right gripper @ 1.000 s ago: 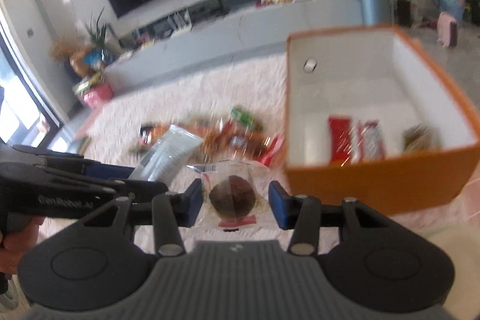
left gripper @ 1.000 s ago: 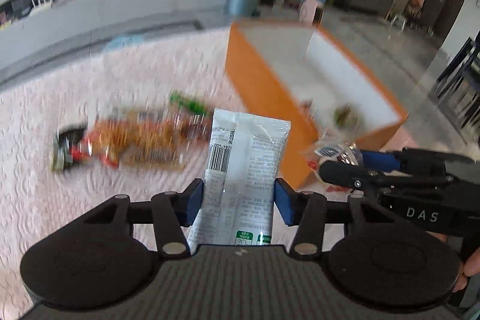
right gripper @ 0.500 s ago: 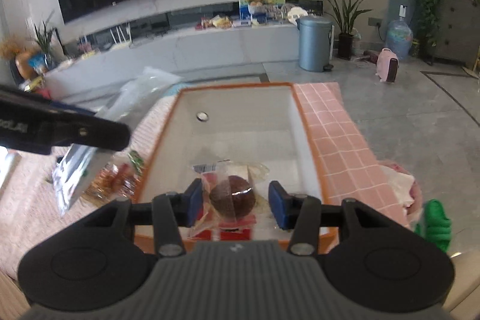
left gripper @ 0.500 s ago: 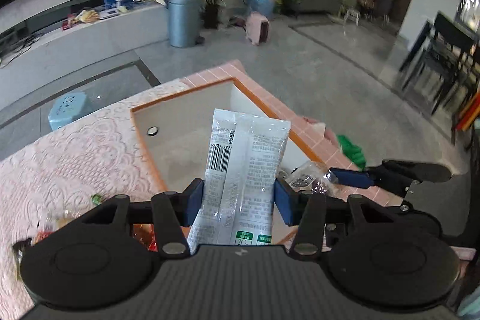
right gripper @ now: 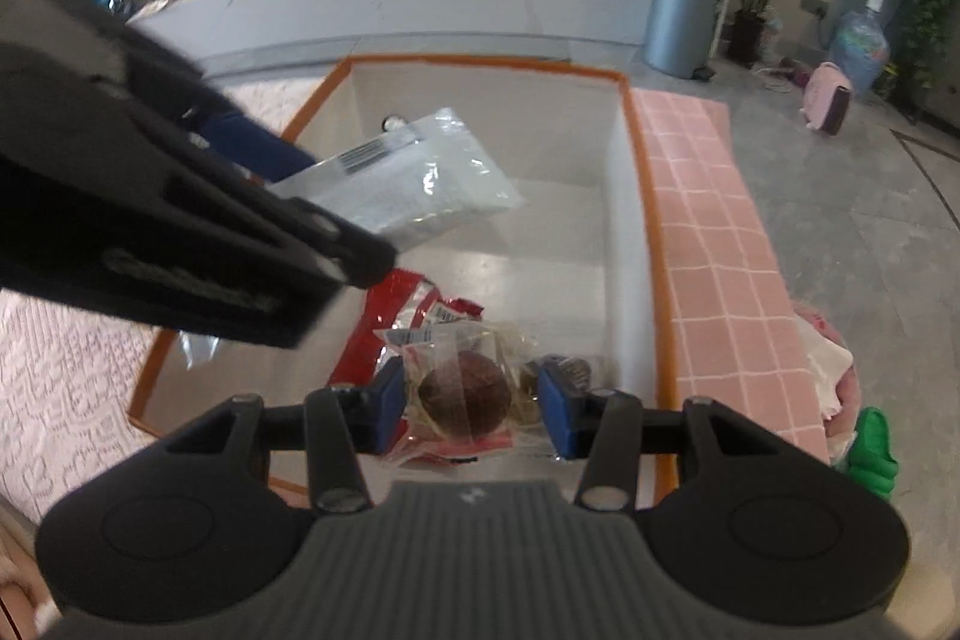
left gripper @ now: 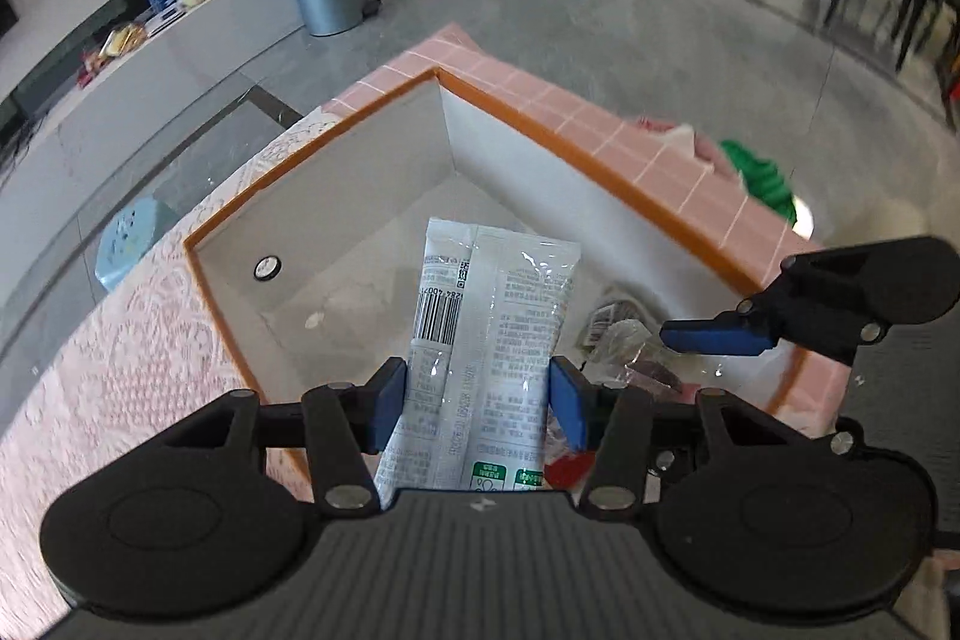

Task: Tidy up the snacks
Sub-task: 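Open the right tool over the box while the left tool releases the white packet inside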

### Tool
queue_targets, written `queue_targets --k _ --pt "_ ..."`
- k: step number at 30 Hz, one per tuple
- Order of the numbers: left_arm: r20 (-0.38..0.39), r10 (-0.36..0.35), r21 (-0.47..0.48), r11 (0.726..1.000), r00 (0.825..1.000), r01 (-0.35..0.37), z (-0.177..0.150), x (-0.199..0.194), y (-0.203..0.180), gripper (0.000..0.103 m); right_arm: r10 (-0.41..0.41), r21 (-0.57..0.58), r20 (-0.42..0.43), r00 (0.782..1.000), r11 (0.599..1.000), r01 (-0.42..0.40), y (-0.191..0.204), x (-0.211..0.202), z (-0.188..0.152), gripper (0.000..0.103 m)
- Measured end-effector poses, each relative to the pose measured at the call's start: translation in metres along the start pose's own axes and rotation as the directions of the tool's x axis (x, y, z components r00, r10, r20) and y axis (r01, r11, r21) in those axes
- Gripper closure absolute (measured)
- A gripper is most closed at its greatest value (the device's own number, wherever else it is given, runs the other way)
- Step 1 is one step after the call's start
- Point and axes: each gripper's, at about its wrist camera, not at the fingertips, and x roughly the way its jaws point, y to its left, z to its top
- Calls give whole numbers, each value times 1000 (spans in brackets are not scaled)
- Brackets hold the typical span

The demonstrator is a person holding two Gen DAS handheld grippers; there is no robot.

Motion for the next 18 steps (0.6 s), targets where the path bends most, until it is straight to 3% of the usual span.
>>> queue_targets --k 9,18 --pt "-64 34 101 995 997 -27 6 39 -5 45 29 -24 -60 998 999 -31 0 28 5 58" --pt "-96 47 110 993 994 -36 3 53 -2 44 10 -73 -101 995 997 -18 1 48 8 57"
